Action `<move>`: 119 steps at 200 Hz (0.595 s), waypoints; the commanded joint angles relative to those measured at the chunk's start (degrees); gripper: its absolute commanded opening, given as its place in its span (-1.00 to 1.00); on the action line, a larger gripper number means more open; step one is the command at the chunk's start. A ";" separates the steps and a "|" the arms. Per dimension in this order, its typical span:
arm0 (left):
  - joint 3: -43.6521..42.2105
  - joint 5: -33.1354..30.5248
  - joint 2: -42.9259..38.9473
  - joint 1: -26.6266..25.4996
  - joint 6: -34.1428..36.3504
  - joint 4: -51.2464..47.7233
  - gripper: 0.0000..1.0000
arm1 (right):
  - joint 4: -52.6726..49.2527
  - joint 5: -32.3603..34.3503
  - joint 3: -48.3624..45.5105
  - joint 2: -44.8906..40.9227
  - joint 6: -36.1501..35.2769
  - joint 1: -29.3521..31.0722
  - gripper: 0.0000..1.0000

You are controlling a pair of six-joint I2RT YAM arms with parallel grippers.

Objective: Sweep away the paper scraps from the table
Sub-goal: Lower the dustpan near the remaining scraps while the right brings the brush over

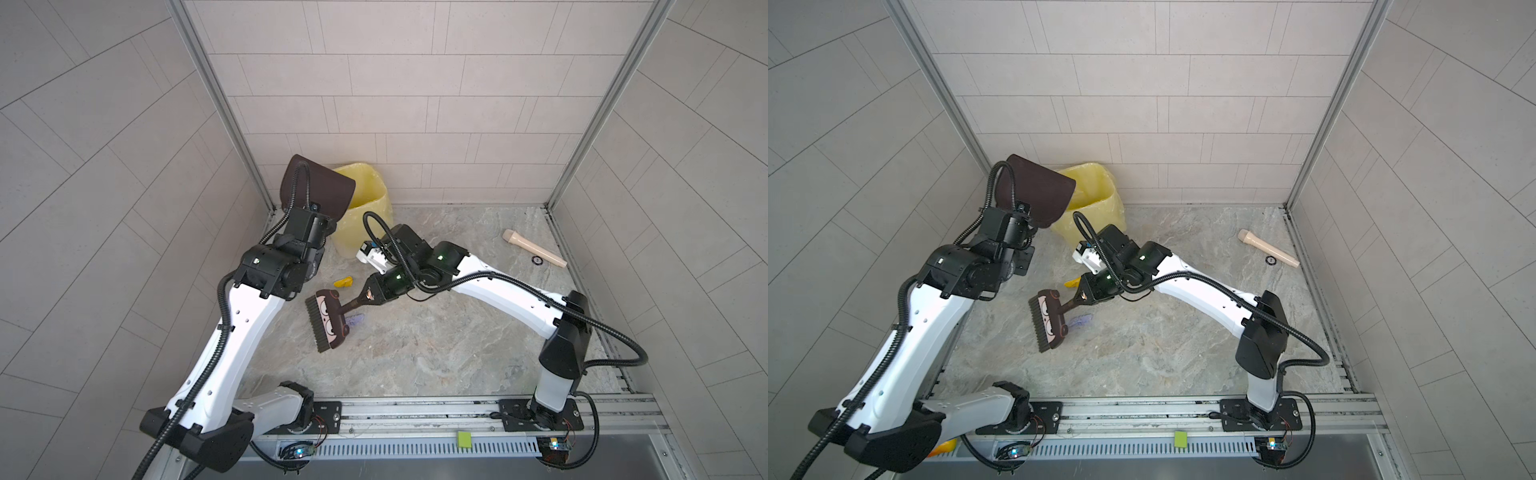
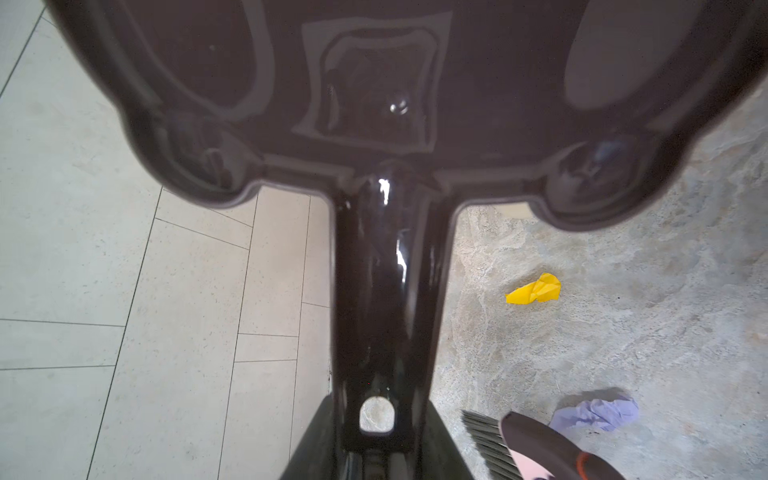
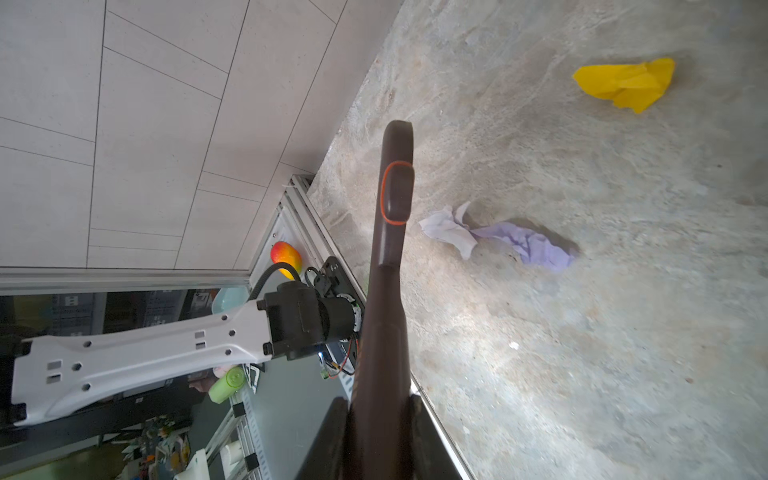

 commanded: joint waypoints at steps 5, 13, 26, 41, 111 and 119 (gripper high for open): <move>-1.14 -1.75 -1.73 0.71 -1.58 -1.64 -1.00 | 3.63 -2.10 5.82 4.39 3.95 0.73 -1.00; -1.44 -1.84 -2.37 1.09 -1.64 -1.86 -1.00 | 3.09 -2.11 7.89 6.20 4.32 1.11 -1.00; -2.18 -1.66 -3.33 1.66 -1.73 -1.91 -1.00 | 2.75 -1.94 10.91 8.88 5.21 1.63 -1.00; -2.92 -1.37 -4.25 2.11 -1.91 -2.15 -1.00 | 2.91 -1.65 13.72 11.59 6.34 2.22 -1.00; -2.86 -0.31 -4.56 2.49 -2.61 -3.33 -1.00 | 1.91 0.96 14.85 17.18 7.63 2.14 -1.00; -2.79 -0.08 -4.53 2.41 -2.77 -3.40 -1.00 | 1.72 1.47 13.51 16.59 7.48 1.88 -1.00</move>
